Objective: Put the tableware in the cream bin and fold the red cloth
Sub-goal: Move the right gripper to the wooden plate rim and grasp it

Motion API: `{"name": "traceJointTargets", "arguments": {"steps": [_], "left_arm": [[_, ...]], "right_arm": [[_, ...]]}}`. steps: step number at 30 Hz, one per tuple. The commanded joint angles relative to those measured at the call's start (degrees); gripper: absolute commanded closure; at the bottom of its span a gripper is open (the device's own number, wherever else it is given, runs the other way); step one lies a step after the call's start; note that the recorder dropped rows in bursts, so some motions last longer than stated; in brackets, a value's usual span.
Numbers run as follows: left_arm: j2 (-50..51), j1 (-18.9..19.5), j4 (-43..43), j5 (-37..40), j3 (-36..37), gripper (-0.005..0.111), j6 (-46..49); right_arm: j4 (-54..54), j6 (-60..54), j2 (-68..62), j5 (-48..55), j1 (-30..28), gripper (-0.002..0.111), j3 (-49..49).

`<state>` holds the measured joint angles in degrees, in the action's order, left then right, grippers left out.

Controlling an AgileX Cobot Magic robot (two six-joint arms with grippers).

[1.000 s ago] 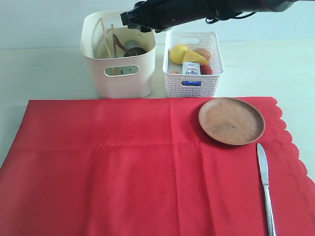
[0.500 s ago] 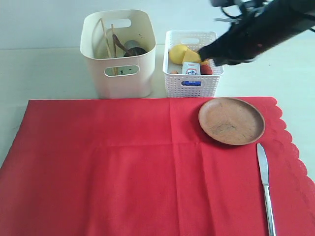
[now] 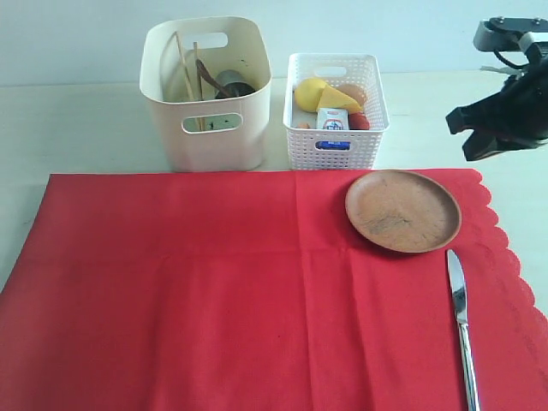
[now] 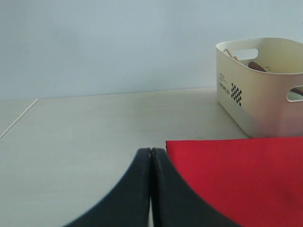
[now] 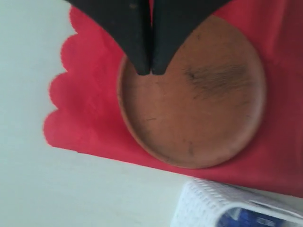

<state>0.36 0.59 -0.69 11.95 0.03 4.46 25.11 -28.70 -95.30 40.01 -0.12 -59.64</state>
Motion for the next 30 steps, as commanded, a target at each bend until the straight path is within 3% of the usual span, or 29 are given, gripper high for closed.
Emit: {"name": "traceJointTargets", "arguments": {"steps": [1, 14, 17, 21, 25, 28, 30], "left_arm": [[-0.4, 0.1, -0.2, -0.4, 0.0, 0.107, -0.3], [-0.4, 0.1, -0.2, -0.4, 0.0, 0.107, -0.3], [-0.4, 0.1, -0.2, -0.4, 0.0, 0.107, -0.3], [-0.4, 0.1, -0.2, -0.4, 0.0, 0.107, -0.3], [-0.4, 0.1, -0.2, -0.4, 0.0, 0.107, -0.3], [-0.4, 0.1, -0.2, -0.4, 0.0, 0.107, -0.3], [-0.4, 0.1, -0.2, -0.4, 0.0, 0.107, -0.3]], "right_arm": [[9.4, -12.0, -1.6, 4.0, -0.2, 0.108, 0.3], [7.4, -11.6, -5.7, -1.3, -0.4, 0.108, 0.3], [7.8, -6.7, -6.1, -4.5, 0.0, 0.105, 0.3], [5.6, -4.1, -7.1, -6.3, 0.1, 0.087, 0.3], [4.6, -4.3, -8.2, -6.3, 0.1, 0.059, 0.3], [4.2, -6.4, -8.6, -5.9, 0.1, 0.047, 0.3], [4.2, -7.8, -8.7, -5.9, 0.1, 0.045, 0.3]]}}
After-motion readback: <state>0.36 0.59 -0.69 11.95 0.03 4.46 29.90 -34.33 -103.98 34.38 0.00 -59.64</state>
